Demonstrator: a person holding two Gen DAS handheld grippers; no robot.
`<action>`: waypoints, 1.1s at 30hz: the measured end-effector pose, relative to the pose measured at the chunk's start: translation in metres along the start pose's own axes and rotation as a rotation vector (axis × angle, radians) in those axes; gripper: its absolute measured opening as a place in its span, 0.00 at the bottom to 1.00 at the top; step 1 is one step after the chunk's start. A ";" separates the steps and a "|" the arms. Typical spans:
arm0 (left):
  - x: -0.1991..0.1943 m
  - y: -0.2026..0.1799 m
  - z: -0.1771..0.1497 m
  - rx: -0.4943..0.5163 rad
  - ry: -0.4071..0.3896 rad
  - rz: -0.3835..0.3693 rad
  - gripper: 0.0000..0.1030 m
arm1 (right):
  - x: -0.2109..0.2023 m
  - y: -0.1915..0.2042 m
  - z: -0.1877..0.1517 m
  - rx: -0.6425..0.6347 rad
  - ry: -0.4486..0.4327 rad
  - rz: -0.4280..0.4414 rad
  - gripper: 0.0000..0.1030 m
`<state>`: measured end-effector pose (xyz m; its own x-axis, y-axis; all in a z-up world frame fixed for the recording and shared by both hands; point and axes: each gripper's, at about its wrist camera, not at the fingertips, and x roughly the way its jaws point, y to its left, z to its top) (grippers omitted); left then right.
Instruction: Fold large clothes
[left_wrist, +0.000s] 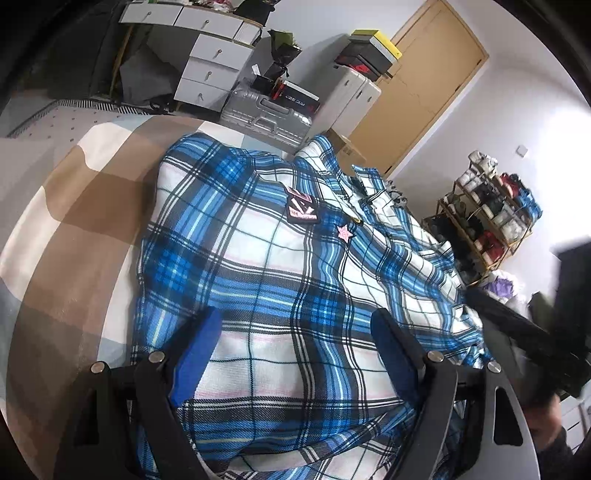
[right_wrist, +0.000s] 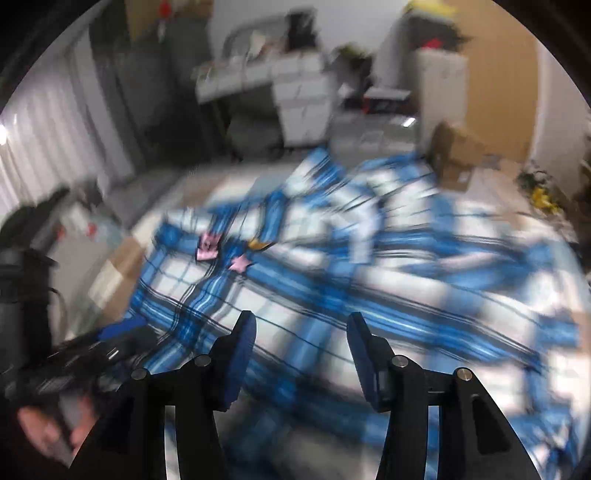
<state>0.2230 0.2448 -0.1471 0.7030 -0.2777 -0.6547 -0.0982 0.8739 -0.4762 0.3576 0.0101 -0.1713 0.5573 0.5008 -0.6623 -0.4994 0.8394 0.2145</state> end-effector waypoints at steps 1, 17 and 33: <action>0.000 -0.001 0.000 0.006 0.000 0.008 0.77 | -0.019 -0.012 -0.011 0.019 -0.044 -0.037 0.65; 0.045 -0.093 0.041 0.285 0.181 0.156 0.77 | -0.101 -0.080 -0.110 0.226 -0.358 0.029 1.00; 0.120 -0.163 0.026 0.620 0.336 0.339 0.83 | -0.158 -0.096 -0.085 0.242 -0.417 0.003 1.00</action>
<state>0.3413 0.0797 -0.1332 0.4441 0.0249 -0.8956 0.2116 0.9684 0.1318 0.2607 -0.1676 -0.1485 0.7993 0.5038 -0.3276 -0.3601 0.8380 0.4100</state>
